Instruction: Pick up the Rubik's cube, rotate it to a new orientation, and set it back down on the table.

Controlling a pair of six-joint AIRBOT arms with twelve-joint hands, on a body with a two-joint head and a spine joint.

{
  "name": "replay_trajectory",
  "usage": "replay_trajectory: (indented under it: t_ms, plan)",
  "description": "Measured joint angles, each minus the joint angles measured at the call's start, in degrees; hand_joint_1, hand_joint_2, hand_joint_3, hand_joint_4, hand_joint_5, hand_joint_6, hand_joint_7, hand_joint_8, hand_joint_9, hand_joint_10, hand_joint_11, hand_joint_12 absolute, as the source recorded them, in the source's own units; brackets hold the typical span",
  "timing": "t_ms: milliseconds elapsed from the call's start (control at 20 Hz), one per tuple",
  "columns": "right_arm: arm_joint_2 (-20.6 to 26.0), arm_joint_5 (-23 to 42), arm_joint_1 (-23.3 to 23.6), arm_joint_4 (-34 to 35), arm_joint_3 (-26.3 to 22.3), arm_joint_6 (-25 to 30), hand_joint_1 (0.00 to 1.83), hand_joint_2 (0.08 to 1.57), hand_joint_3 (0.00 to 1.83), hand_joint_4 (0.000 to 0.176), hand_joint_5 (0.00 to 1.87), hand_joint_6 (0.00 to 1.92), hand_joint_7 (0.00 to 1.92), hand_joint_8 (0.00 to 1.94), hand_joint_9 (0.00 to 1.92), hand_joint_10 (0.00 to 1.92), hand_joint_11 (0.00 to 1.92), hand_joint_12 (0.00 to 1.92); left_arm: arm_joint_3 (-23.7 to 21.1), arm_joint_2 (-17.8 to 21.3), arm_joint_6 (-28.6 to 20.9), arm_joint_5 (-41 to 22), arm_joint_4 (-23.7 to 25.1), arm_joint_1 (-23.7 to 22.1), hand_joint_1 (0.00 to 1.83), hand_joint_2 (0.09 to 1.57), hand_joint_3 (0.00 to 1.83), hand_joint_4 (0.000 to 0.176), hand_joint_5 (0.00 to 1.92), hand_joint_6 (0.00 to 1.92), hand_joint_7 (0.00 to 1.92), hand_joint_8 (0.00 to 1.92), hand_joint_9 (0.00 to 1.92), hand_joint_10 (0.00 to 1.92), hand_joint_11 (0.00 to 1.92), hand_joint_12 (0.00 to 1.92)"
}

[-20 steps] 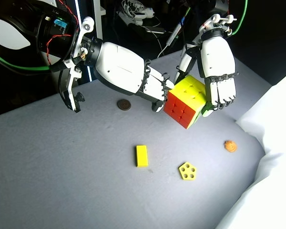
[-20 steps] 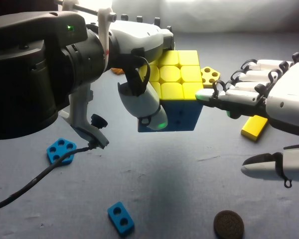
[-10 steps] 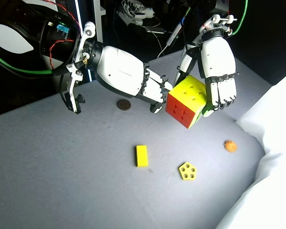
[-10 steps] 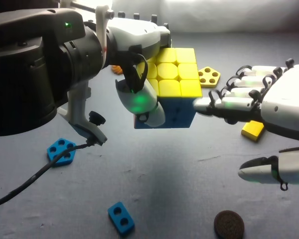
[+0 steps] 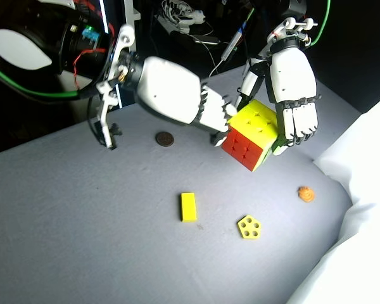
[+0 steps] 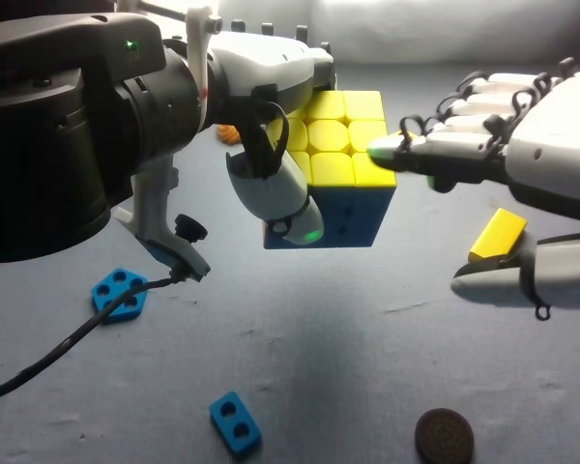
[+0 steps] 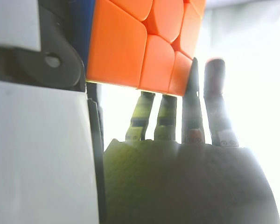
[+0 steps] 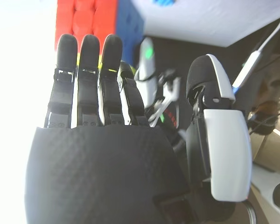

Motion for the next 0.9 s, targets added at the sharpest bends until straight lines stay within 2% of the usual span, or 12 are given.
replay_trajectory:
  t_ms: [150, 450, 600, 900]
  plan:
    - [0.2, -1.1, 0.0, 0.0, 0.0, 0.0, 0.47, 1.21, 0.0, 0.0, 0.11, 0.0, 0.19, 1.14, 0.09, 1.12, 0.0, 1.29, 0.0, 0.0, 0.0, 0.3, 0.0, 0.0, 1.22, 1.0, 0.0, 0.0, 0.19, 1.63, 0.05, 1.85, 0.04, 1.92, 0.0, 1.92]
    - [-0.9, -0.8, -0.4, 0.2, 1.2, 0.1, 0.46, 1.21, 0.0, 0.0, 0.1, 0.0, 0.17, 1.15, 0.06, 1.14, 0.0, 1.23, 0.0, -0.1, 0.0, 0.2, 0.0, -0.1, 1.13, 1.01, 0.0, 0.0, 0.15, 1.64, 0.04, 1.86, 0.04, 1.92, 0.0, 1.92]
    - [-1.2, -0.8, -0.9, 0.7, 1.9, 0.1, 0.46, 1.21, 0.0, 0.0, 0.11, 0.01, 0.18, 1.15, 0.07, 1.13, 0.0, 1.21, 0.0, -0.3, 0.0, 0.2, -0.1, -0.1, 1.16, 1.0, 0.0, 0.0, 0.16, 1.65, 0.04, 1.87, 0.05, 1.92, 0.0, 1.92]
    - [-1.5, -1.1, -1.2, 0.8, 1.4, 0.1, 0.47, 1.2, 0.0, 0.0, 0.11, 0.0, 0.18, 1.15, 0.08, 1.13, 0.0, 1.27, 0.1, -0.3, 0.0, 0.0, -0.1, -0.2, 1.18, 1.02, 0.0, 0.0, 0.19, 1.61, 0.04, 1.86, 0.04, 1.92, 0.0, 1.92]
